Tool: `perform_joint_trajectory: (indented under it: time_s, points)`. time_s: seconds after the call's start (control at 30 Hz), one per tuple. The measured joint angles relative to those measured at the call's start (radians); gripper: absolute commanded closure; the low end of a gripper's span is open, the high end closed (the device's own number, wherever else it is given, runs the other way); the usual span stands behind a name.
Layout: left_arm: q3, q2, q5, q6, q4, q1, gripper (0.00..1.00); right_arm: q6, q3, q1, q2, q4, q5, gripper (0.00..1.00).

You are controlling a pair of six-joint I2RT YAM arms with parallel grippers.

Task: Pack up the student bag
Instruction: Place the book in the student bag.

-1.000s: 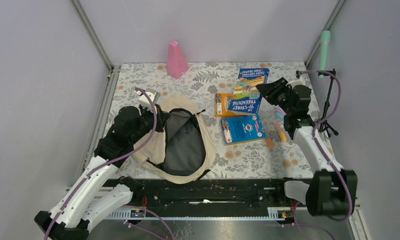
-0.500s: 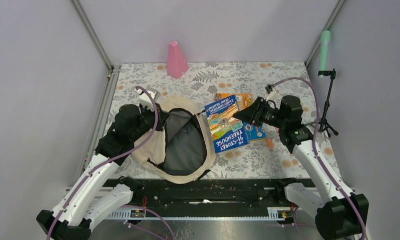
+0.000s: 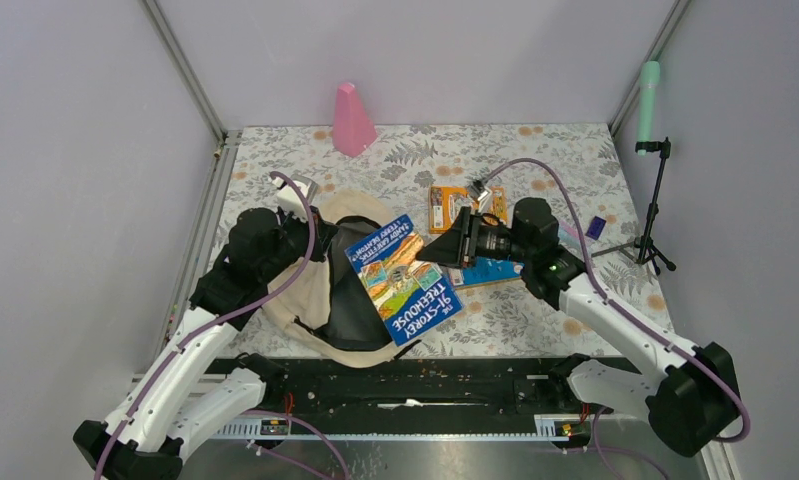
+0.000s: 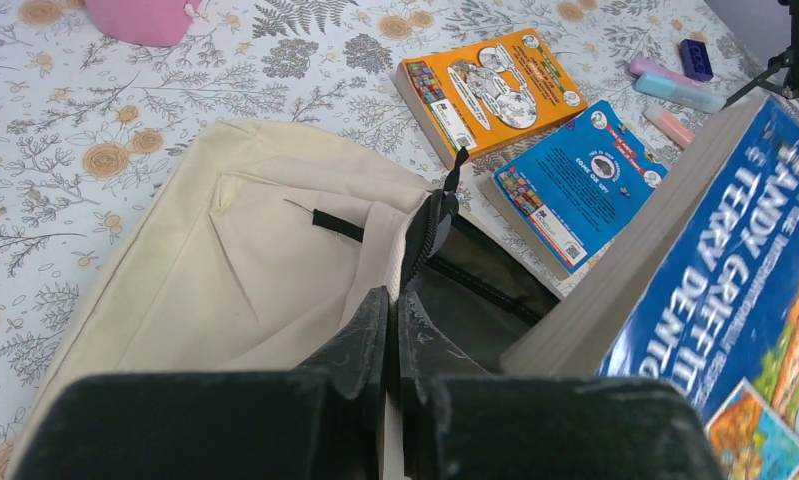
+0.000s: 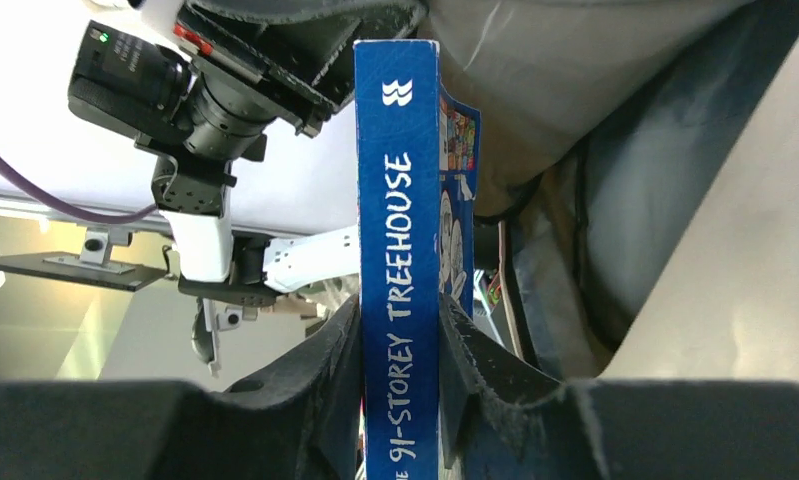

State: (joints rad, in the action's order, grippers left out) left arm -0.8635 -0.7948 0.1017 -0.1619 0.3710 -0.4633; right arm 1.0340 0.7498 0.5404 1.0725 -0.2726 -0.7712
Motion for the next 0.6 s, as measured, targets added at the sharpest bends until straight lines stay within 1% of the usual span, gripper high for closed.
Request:
perform_joint_trajectory:
  time_s: [0.1, 0.23, 0.37, 0.6]
  points:
    - [0.0, 0.0, 0.0, 0.0, 0.0, 0.0, 1.0, 0.019, 0.0, 0.051, 0.042, -0.025, 0.01, 1.0]
    - [0.0, 0.002, 0.0, 0.0, 0.0, 0.0, 1.0, 0.005, -0.001, 0.095, 0.091, 0.014, 0.042, 1.0]
    - [0.0, 0.007, 0.0, 0.0, 0.0, 0.0, 1.0, -0.047, -0.002, 0.111, 0.138, 0.105, 0.11, 1.0]
    - [0.0, 0.013, 0.001, 0.0, 0.002, 0.001, 1.0, -0.159, 0.016, 0.165, 0.213, 0.305, 0.285, 1.0]
